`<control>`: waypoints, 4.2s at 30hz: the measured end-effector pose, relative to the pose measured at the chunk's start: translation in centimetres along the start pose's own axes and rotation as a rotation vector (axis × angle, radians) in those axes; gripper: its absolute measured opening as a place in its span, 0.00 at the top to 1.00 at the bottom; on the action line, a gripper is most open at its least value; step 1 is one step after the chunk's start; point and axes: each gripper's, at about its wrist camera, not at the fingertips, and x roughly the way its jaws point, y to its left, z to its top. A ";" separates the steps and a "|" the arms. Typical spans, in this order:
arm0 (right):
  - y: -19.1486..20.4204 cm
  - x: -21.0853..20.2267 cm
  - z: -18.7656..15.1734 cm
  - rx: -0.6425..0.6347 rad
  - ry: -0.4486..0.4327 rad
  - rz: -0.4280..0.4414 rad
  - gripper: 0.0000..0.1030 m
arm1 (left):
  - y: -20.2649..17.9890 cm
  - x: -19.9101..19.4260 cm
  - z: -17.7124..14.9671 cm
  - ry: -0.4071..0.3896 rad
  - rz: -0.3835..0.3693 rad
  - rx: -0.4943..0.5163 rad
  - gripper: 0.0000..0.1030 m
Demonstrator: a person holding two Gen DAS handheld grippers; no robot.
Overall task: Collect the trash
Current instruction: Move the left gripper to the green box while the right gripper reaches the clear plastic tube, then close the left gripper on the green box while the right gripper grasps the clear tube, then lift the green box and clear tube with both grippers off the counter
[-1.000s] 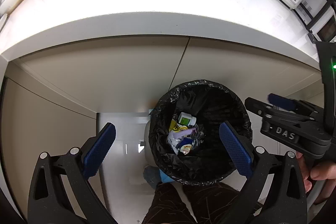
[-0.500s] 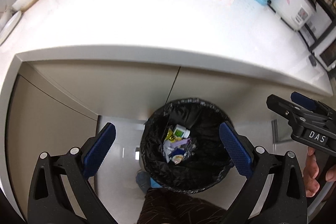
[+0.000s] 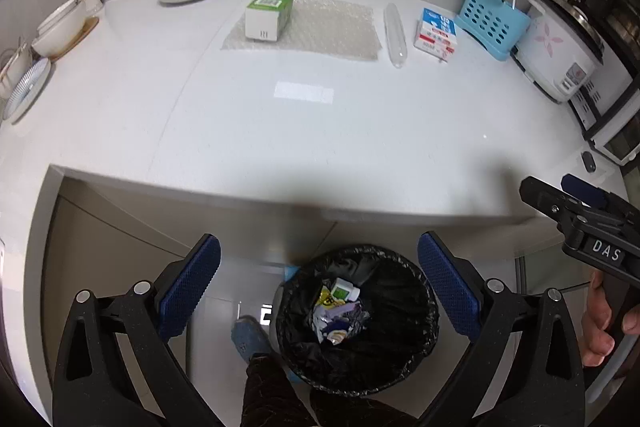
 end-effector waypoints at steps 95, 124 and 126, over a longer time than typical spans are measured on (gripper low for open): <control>4.3 15.9 23.4 0.270 0.156 -0.146 0.77 | 8.4 15.6 27.7 0.143 -0.013 0.205 0.56; 5.1 4.1 17.6 0.191 0.013 -0.055 0.79 | 5.4 5.7 21.0 0.065 -0.039 0.146 0.56; 5.0 3.3 16.9 0.185 0.005 -0.055 0.79 | 5.1 5.1 20.2 0.064 -0.045 0.142 0.56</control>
